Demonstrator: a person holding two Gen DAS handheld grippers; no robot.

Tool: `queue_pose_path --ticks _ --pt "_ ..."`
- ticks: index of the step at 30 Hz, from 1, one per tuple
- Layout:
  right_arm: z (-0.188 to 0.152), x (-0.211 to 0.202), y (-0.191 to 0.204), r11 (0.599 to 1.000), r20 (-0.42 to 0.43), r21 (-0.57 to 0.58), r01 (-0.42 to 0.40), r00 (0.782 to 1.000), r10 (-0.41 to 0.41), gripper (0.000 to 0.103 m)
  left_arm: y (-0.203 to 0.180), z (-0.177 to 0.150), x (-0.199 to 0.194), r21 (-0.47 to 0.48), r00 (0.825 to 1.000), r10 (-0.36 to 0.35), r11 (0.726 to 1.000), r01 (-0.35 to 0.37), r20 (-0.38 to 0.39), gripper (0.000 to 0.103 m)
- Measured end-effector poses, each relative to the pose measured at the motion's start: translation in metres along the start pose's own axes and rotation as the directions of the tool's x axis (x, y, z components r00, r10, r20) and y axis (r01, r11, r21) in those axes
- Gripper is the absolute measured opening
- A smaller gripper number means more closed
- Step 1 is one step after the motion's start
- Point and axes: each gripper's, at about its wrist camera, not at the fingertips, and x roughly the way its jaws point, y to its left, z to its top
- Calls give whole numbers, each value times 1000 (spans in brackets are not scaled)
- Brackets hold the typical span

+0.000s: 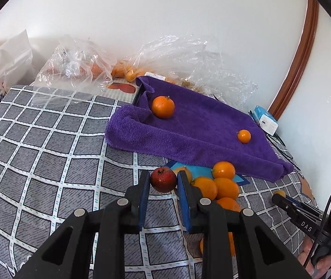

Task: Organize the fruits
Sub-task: 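Close the left gripper on the small red fruit and lift it, then carry the red fruit and yellowish fruit over the purple towel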

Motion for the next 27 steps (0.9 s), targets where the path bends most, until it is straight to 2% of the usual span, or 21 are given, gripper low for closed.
queue_pose_path --ticks 7,10,15,19,27 --pt "0 -4 4 1000 -25 -21 19 1000 -19 24 -1 3 -11 -1 999 -14 1000 14 36 23" --pt "5 -18 2 1000 4 -8 4 1000 -4 24 -5 8 -14 5 999 24 1000 -24 28 23" --pt "31 -38 5 999 68 -21 29 997 -28 24 -11 26 -24 1 999 25 1000 -25 37 23" --pt "54 -45 6 999 119 -23 31 993 -28 24 -22 49 -26 22 996 36 999 -37 76 23" --pt "100 -30 7 999 175 -23 26 984 -22 24 -36 86 0 14 989 59 998 -61 134 23"
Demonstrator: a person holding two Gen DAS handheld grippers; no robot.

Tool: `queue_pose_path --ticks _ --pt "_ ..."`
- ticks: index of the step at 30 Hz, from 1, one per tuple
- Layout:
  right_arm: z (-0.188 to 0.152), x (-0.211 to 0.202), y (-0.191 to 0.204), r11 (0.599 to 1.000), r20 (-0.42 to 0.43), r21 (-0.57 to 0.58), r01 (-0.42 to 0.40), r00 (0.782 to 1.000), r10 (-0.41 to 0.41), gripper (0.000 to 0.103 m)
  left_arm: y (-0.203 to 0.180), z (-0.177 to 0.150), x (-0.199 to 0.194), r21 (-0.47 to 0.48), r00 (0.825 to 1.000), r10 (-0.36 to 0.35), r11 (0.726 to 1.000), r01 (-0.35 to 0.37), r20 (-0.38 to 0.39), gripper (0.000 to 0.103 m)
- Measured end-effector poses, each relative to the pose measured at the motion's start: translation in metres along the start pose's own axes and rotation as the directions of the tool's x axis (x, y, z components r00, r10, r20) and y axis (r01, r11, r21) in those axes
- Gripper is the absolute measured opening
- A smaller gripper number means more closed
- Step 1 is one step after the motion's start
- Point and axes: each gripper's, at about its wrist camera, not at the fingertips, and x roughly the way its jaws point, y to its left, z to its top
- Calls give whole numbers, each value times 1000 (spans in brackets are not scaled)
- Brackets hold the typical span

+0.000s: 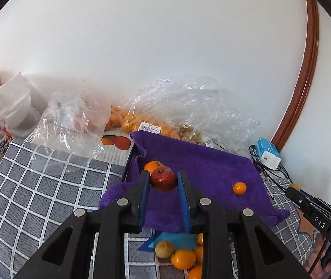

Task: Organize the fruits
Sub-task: 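Carry the red fruit and yellowish fruit over the purple towel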

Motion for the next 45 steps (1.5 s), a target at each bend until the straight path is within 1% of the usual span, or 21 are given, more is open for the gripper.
queue_pose_path --ticks 3,6,8,11,13,15,19,21,25,27,29,32,35,38,41,45 --pt "5 16 0 1000 -7 -5 1 1000 -1 24 -1 0 19 1 1000 12 1000 -12 2 23" --pt "2 35 -2 1000 -31 -3 13 999 -13 24 0 -7 41 9 999 31 1000 -30 -36 23" --pt "-3 46 -3 1000 -44 -4 25 999 -26 24 3 -13 49 2 998 30 1000 -30 -49 23" --pt "-14 59 -7 1000 -59 12 10 998 -9 24 8 -16 56 -8 997 33 999 -33 -71 23" --pt "-19 66 -9 1000 -82 18 22 996 -20 24 12 -18 59 -32 996 8 999 -11 -85 23" --pt "-21 68 -10 1000 -93 13 29 995 -28 24 14 -20 61 -41 996 0 999 -4 -93 23" --pt "-23 73 -16 999 -110 46 5 994 0 24 14 -22 64 -36 996 6 999 -9 -87 23" --pt "-24 74 -17 999 -112 47 16 994 -11 24 16 -24 68 -45 995 9 999 -14 -98 23" --pt "-26 79 -20 998 -132 61 16 991 -8 24 20 -27 77 -73 992 10 997 -19 -126 23" --pt "-27 80 -19 998 -135 60 12 991 -4 24 20 -28 80 -66 991 23 997 -32 -133 23" --pt "-28 81 -18 998 -133 58 7 991 1 24 20 -29 82 -70 990 20 997 -30 -136 23" --pt "-29 84 -15 999 -140 54 0 990 7 24 18 -30 81 -57 991 28 998 -35 -128 23" --pt "-31 89 -11 999 -154 42 5 988 2 24 15 -31 81 -42 993 21 999 -25 -113 23" --pt "-32 92 -8 999 -166 30 17 986 -12 24 14 -33 83 -40 993 -3 999 -1 -120 23" --pt "-33 92 -7 1000 -164 22 22 986 -18 24 13 -33 87 -40 989 -6 999 1 -145 23" --pt "-35 92 -5 999 -160 7 37 986 -35 24 12 -34 88 -38 989 -1 999 -5 -148 23"
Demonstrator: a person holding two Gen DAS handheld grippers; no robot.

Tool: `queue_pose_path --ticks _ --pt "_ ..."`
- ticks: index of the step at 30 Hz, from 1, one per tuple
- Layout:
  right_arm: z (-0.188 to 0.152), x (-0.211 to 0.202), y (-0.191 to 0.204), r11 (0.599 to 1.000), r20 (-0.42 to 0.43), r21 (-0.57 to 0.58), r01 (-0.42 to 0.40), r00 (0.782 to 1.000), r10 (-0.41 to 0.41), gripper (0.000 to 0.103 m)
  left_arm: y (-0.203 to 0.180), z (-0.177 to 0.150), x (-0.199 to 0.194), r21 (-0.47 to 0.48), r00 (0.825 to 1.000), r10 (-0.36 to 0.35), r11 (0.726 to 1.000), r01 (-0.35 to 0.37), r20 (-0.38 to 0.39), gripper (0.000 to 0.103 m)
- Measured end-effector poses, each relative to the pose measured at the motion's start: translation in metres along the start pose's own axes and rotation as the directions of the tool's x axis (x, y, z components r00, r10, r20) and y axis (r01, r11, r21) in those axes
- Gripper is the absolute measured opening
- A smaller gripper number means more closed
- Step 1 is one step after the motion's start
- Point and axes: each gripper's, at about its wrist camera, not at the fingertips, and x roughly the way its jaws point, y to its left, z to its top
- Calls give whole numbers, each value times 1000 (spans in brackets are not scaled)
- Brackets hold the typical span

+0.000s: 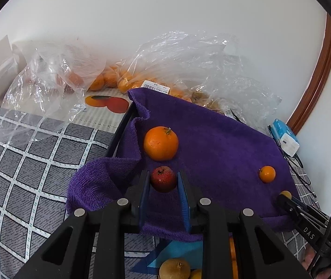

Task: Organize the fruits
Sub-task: 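Carry the red fruit and yellowish fruit over the purple towel, then open both grippers to release the fruits onto the towel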

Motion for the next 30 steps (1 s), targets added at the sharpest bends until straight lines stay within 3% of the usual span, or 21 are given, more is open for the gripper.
queue_pose_path --ticks 9,13,19,23,30 --pt "-1 -1 2 1000 1 -8 10 1000 -10 26 -1 0 1 4 1000 4 1000 -4 2 23" --pt "-1 -3 2 1000 10 -5 21 1000 -21 44 0 0 1 -1 1000 3 1000 -3 1 23" --pt "1 -12 -5 999 28 34 -23 999 22 56 0 0 -5 1 1000 2 1000 -2 25 23" --pt "1 -16 -9 998 50 56 -40 998 37 62 2 1 -7 -5 1000 5 1000 -4 30 33" --pt "1 -25 -8 998 87 57 -9 996 4 63 0 2 -15 -4 998 11 1000 -11 64 42"
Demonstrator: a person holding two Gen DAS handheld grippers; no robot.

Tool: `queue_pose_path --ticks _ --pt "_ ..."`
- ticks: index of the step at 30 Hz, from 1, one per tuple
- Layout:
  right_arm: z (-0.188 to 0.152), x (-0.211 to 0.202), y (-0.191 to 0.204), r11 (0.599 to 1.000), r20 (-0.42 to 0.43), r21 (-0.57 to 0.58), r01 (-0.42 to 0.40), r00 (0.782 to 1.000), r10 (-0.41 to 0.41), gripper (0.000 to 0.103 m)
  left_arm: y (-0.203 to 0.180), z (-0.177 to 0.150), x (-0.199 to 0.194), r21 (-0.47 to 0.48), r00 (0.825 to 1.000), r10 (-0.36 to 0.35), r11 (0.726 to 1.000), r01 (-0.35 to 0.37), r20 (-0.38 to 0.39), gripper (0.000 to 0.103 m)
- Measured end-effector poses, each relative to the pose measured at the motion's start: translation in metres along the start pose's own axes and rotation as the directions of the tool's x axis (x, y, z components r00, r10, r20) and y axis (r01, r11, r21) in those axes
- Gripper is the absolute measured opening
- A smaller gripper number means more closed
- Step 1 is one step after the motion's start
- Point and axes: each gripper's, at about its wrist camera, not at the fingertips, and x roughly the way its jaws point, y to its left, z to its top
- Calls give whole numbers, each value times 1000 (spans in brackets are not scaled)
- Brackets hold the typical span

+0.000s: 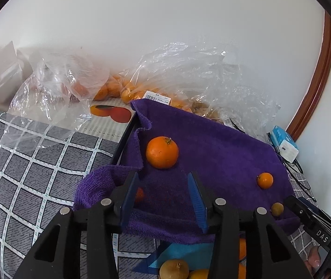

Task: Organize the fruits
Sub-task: 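Open both grippers to release the fruits onto the towel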

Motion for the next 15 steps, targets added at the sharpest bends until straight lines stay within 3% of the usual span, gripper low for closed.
queue_pose_path --ticks 6,12,15 --pt "-3 -9 13 998 37 -60 -11 999 13 63 -1 4 -22 -11 997 2 1000 -1 77 43" --pt "-4 -30 28 993 69 -96 75 995 -68 63 2 15 -45 -37 992 -14 999 19 126 43" --pt "-9 -50 30 996 68 -79 40 997 -35 63 -2 17 -62 -14 991 -20 1000 22 135 43"
